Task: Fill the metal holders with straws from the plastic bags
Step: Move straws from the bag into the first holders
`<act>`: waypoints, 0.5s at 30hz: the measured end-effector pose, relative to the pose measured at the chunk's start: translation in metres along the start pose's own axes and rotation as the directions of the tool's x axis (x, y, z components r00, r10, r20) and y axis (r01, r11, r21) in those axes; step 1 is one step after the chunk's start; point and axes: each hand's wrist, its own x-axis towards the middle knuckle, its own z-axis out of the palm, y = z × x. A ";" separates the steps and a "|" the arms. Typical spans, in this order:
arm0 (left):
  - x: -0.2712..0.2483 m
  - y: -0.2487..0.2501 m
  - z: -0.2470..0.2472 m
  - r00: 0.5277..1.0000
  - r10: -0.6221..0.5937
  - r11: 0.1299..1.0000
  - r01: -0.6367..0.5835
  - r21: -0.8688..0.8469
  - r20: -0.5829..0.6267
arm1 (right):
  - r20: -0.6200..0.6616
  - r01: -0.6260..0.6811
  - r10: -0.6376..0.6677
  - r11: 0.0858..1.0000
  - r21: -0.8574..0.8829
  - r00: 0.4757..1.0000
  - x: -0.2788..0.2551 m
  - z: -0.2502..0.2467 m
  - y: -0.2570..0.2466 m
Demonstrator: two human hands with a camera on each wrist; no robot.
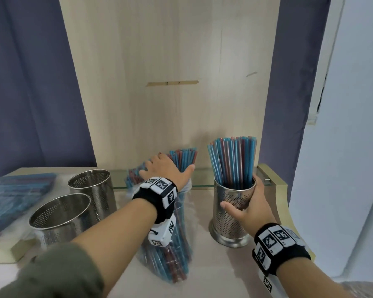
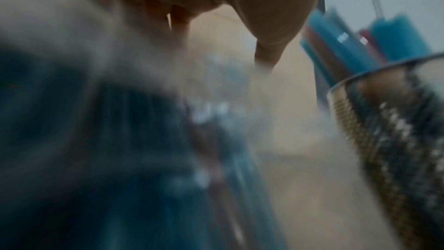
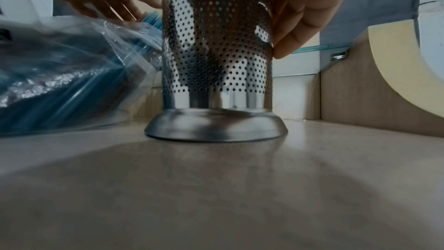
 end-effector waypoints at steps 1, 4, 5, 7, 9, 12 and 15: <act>0.002 0.005 0.004 1.000 -0.013 1.000 0.013 -0.003 -0.003 | 0.001 -0.001 0.001 1.000 -0.002 1.000 0.000 0.000 0.000; 0.010 0.013 0.011 0.999 -0.042 0.998 0.043 -0.046 0.018 | -0.003 0.009 -0.009 1.000 -0.009 1.000 0.000 0.000 0.002; 0.014 0.014 0.013 0.999 -0.039 0.997 0.041 -0.059 0.033 | 0.000 0.007 -0.007 1.000 -0.010 1.000 0.001 -0.001 0.003; 0.021 0.015 0.017 0.998 -0.022 0.994 0.028 -0.110 0.055 | 0.015 -0.001 0.001 1.000 -0.009 1.000 0.001 -0.001 0.003; 0.027 0.012 0.023 0.999 -0.008 0.982 0.016 -0.187 0.045 | 0.024 -0.004 0.004 1.000 -0.004 1.000 0.001 -0.002 0.004; 0.029 0.009 0.026 0.999 0.021 0.950 -0.011 -0.313 0.028 | 0.032 0.007 -0.007 1.000 -0.001 0.999 0.002 -0.002 0.007; 0.030 0.007 0.025 0.999 0.037 0.909 -0.035 -0.416 -0.003 | 0.024 0.008 -0.008 1.000 -0.001 1.000 0.003 -0.002 0.007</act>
